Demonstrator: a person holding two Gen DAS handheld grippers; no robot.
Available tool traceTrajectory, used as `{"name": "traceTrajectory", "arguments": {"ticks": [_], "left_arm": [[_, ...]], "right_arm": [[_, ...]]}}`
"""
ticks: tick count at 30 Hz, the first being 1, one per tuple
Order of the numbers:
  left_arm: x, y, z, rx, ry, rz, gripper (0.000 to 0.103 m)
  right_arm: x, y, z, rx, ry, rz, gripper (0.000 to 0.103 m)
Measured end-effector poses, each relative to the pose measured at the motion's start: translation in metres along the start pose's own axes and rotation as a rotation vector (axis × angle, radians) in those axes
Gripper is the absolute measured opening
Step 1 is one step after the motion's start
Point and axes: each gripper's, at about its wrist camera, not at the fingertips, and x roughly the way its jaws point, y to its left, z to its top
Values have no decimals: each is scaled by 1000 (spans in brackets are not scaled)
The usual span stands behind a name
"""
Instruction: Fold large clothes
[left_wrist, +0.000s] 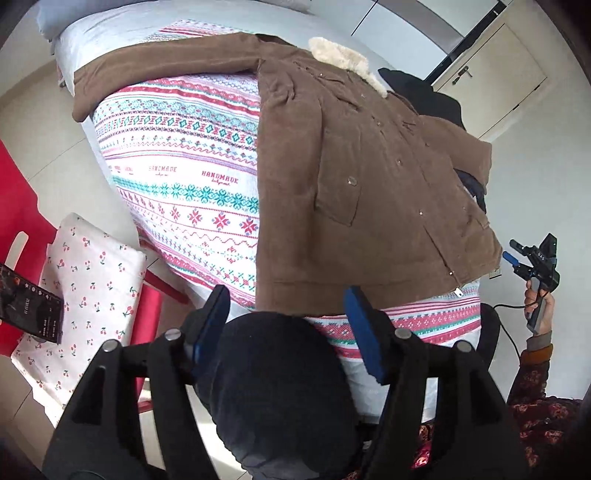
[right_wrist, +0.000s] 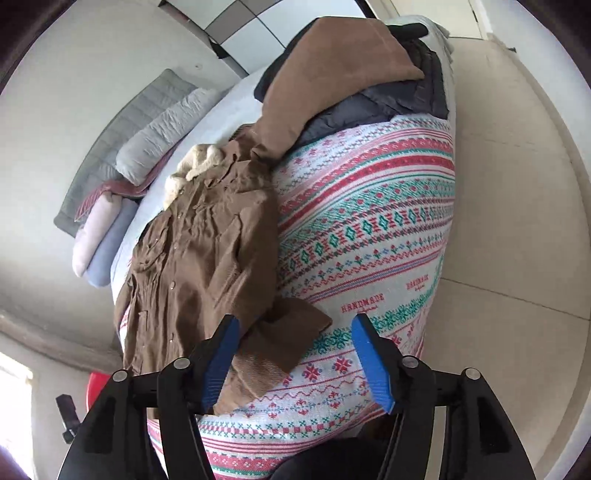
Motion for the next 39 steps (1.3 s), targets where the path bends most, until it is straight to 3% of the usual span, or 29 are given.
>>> {"name": "traceTrajectory", "arguments": {"ticks": [3,7,8,9,11,12,15,19,21,23,25,26,27,28,30,33,34,39], "left_arm": [[18,1,17,-15,-6,-35,73],[80,0,19,-35,137,-43,72],[93,-3,17,-40,175,-55,68],[105,-6,14,-36,202,-64,55],[109,-22,11,18,207,-26,43],[104,-29,10,37,208,-43,25],[75,-40,14,-23,156,-300,18],[23,-33,20,-85,10,-480,17],[16,-23,13,-94,-5,-434,17],[31,-9,1,-93,67,-262,17],[59,2,-15,-84,192,-63,17],[63,5,-22,-82,196,-19,11],[57,5,-23,-72,161,-20,11],[51,4,-25,-74,162,-7,12],[32,-1,-22,-52,104,68,17],[10,-9,-10,15,8,141,57],[6,-15,-2,41,-23,154,58],[25,-62,35,155,-95,84,71]], "right_arm": [[27,14,2,-54,57,12,67],[76,16,2,-95,140,11,68],[85,17,0,-106,155,33,68],[90,18,-2,-125,170,48,67],[94,26,-9,-133,246,120,36],[94,26,-12,-78,298,192,22],[84,37,-18,-16,333,368,17],[37,41,-7,34,200,539,15],[18,25,-1,59,135,544,14],[20,5,-7,89,148,480,14],[40,-14,-21,70,218,247,14],[53,-27,-28,85,271,142,14],[61,-40,-36,118,306,102,18],[60,-50,-39,162,301,133,26],[42,-56,-38,174,258,123,28],[9,-47,-30,89,173,-37,32],[2,-41,-27,73,148,-57,34],[-6,6,-6,-64,36,-28,57]]}}
